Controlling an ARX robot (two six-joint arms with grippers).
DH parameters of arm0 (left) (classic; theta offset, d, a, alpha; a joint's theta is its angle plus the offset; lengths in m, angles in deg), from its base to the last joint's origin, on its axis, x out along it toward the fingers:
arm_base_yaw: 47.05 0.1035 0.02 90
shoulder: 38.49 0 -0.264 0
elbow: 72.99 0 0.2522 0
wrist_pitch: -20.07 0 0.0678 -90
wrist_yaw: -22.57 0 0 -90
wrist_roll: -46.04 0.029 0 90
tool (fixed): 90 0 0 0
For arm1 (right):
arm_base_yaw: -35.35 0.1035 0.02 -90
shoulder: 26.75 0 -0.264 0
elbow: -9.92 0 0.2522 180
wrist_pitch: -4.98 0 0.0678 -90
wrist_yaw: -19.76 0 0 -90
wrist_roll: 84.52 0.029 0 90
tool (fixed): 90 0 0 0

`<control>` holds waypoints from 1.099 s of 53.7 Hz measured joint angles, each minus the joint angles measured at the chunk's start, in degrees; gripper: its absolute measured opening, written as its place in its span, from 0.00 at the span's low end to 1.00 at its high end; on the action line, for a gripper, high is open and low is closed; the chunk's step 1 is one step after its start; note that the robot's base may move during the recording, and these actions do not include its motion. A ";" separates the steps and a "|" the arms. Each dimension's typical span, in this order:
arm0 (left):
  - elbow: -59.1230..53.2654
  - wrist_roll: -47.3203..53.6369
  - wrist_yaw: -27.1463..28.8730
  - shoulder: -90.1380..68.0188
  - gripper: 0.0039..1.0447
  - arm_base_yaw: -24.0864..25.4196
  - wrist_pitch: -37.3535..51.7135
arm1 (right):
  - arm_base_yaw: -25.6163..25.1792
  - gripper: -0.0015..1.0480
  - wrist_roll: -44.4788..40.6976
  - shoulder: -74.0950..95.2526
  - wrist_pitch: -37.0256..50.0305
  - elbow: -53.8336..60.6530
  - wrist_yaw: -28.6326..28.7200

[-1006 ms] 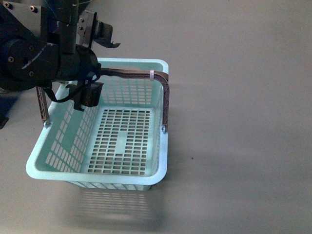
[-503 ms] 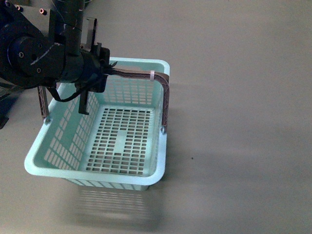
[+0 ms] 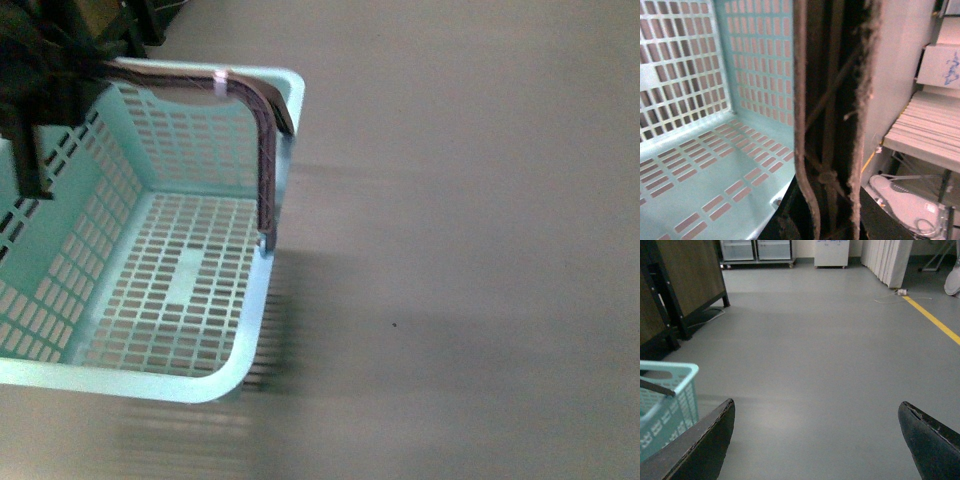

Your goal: Pick lemon and mango into basket

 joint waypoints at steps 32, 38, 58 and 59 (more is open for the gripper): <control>-3.19 -4.79 -1.86 49.00 0.07 4.42 -29.18 | 0.00 0.92 0.00 0.00 0.00 0.00 0.00; -2.25 -3.76 -2.32 49.79 0.07 2.71 -29.75 | 0.00 0.92 0.00 0.00 0.00 0.00 0.00; -2.25 -3.26 -2.27 49.75 0.07 2.43 -29.81 | 0.00 0.92 0.00 0.00 0.00 0.00 0.00; -2.25 -3.28 -2.27 49.75 0.07 2.43 -29.81 | 0.00 0.92 0.00 0.00 0.00 0.00 -0.02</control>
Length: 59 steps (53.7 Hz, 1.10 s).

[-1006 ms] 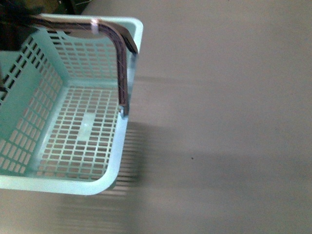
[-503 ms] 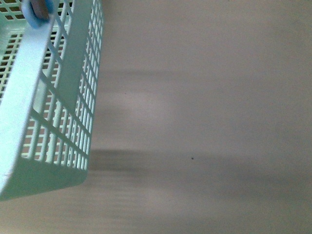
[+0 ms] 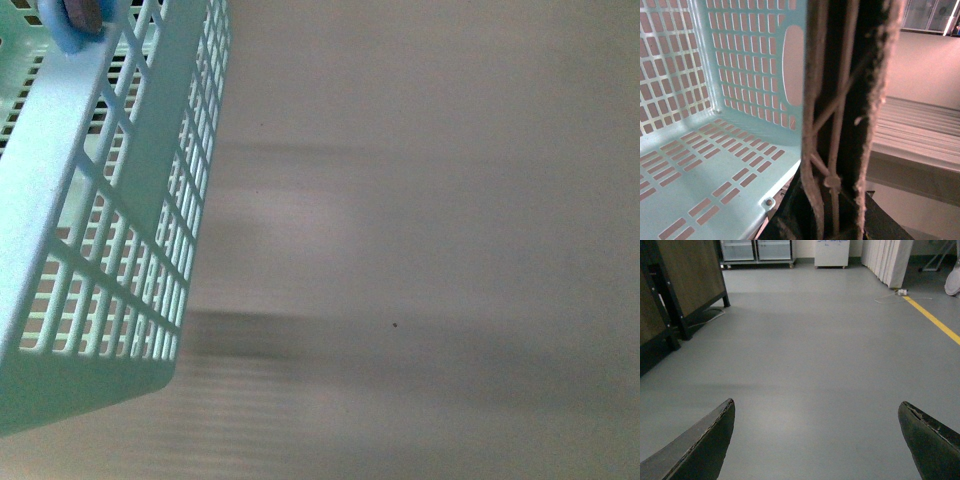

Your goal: Pick lemon and mango into basket

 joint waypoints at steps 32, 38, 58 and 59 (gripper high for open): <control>0.02 -0.02 -0.17 -0.02 0.07 0.00 -0.02 | 0.00 0.92 -0.02 0.00 0.00 0.00 0.02; 0.02 -0.02 -0.17 0.00 0.07 0.00 -0.02 | 0.00 0.92 -0.02 0.00 0.00 0.00 0.02; 0.04 -0.02 -0.17 -0.02 0.07 0.00 -0.02 | 0.00 0.92 -0.02 0.00 0.00 0.00 0.02; 0.04 0.00 -0.17 -0.02 0.07 0.00 -0.02 | 0.00 0.92 0.00 0.00 0.00 0.00 0.02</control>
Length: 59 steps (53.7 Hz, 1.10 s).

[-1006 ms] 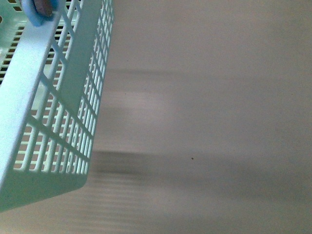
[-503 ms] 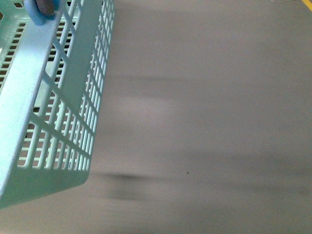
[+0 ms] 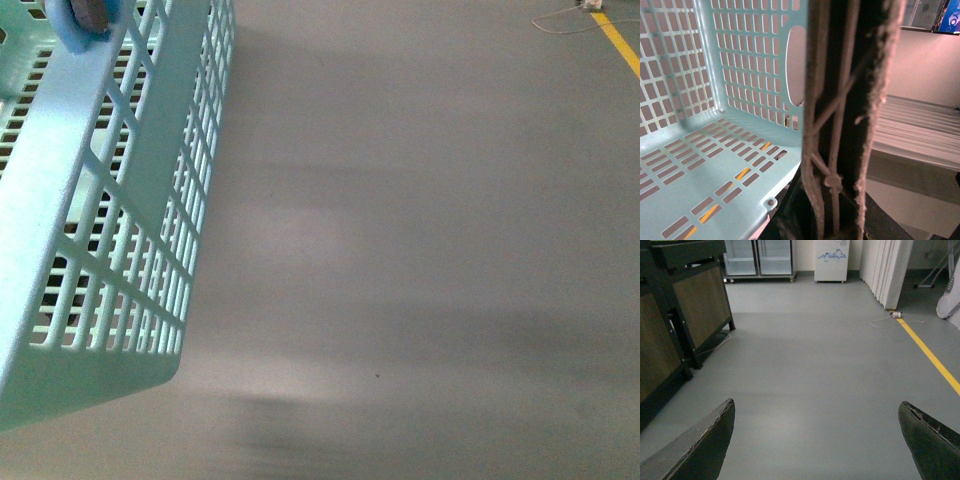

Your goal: Pick lemon and mango into basket

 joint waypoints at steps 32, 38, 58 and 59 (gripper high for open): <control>0.00 -0.02 0.00 0.00 0.06 0.00 0.00 | 0.00 0.92 -0.02 0.00 0.00 0.00 0.00; 0.00 0.00 0.00 0.00 0.06 0.00 0.00 | 0.00 0.92 -0.04 0.00 0.00 0.00 0.00; 0.00 0.00 0.00 0.00 0.06 0.00 0.00 | 0.00 0.92 0.00 0.00 0.00 0.00 -0.02; 0.00 -0.02 0.00 0.00 0.06 0.00 0.00 | 0.00 0.92 -0.02 0.00 0.00 0.00 -0.02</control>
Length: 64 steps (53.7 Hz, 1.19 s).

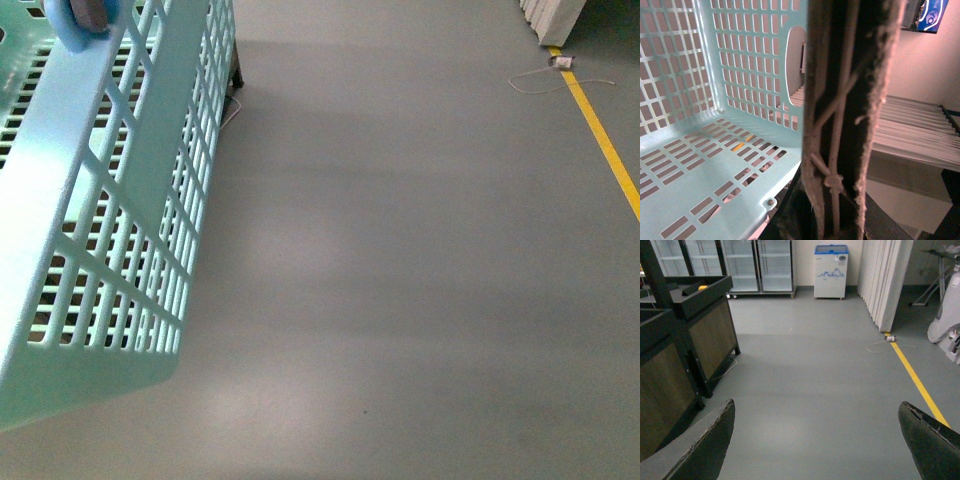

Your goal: Pick lemon and mango into basket

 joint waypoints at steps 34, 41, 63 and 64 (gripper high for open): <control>0.13 -0.02 -0.02 0.02 0.06 0.00 0.00 | 0.00 0.92 0.02 0.00 0.00 0.00 -0.04; 0.15 -0.02 -0.44 0.09 0.06 -0.26 0.00 | 0.00 0.92 0.00 0.00 0.00 0.00 -0.04; 0.17 0.00 0.15 0.09 0.06 -0.26 0.00 | 0.00 0.92 0.00 -0.04 0.00 0.00 0.04; 0.17 0.00 0.15 0.11 0.06 -0.26 0.00 | 0.00 0.92 0.02 -0.04 0.00 0.00 0.04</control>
